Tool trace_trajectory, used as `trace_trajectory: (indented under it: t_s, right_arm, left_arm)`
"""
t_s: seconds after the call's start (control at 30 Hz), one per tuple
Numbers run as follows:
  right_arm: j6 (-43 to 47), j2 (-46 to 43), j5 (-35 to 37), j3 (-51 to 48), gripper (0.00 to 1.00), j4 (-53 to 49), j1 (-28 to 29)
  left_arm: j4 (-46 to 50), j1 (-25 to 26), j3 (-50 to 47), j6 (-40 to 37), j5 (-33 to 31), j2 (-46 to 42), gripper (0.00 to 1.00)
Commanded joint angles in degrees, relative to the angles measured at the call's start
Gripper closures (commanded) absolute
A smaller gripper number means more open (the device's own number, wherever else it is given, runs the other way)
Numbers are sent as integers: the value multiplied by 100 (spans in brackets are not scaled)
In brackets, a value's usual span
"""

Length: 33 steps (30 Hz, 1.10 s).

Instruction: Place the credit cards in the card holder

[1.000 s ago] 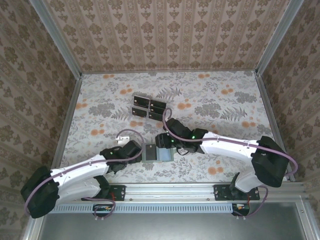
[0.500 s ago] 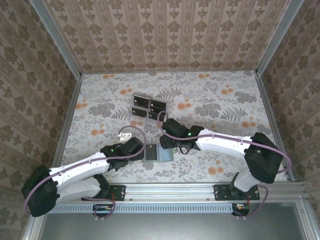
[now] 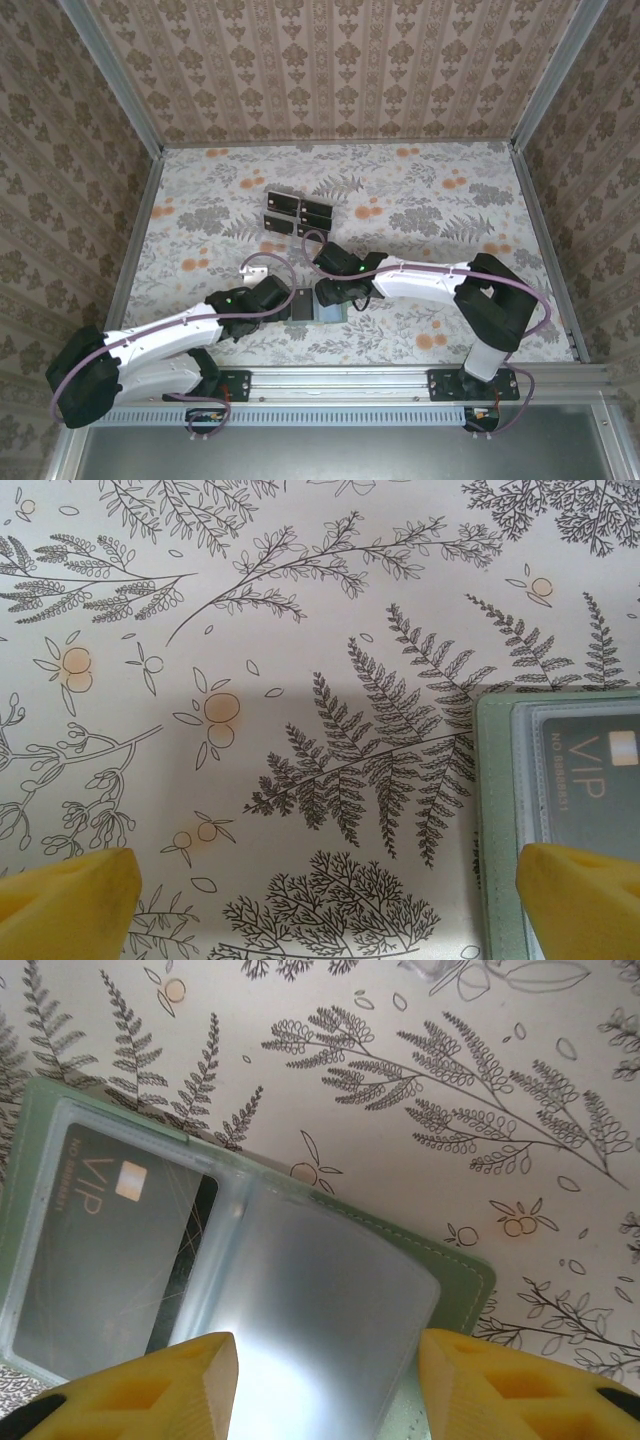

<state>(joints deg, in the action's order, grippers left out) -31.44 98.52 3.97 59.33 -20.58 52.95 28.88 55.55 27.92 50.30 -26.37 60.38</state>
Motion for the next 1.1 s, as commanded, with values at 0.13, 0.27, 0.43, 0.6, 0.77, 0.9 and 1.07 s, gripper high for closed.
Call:
trace_trajectory:
  t_s: [0.13,0.27,0.43,0.6,0.77,0.9,1.07]
  right_arm:
    - [59,331,-41,193,48,19,27]
    - [62,480,-43,202,48,40,7]
    - [-34,577,-191,107,47,191,-2]
    - [-249,500,-502,-113,49,491,-83]
    - [-590,381,-1034,-386,52,954,-242]
    - [-873,284,-1434,-527,53,1313,-331]
    - [-1107,203,-1732,-563,50,1571,-347]
  left_arm:
    - [-62,26,-37,50,-17,-39,0]
    - [-119,43,-26,49,51,4,0]
    - [-218,94,-65,76,79,61,0]
    - [-285,170,-120,151,88,106,0]
    - [-314,244,-188,233,79,65,0]
    - [-406,294,-269,262,82,-4,0]
    - [-461,311,-296,209,105,-52,0]
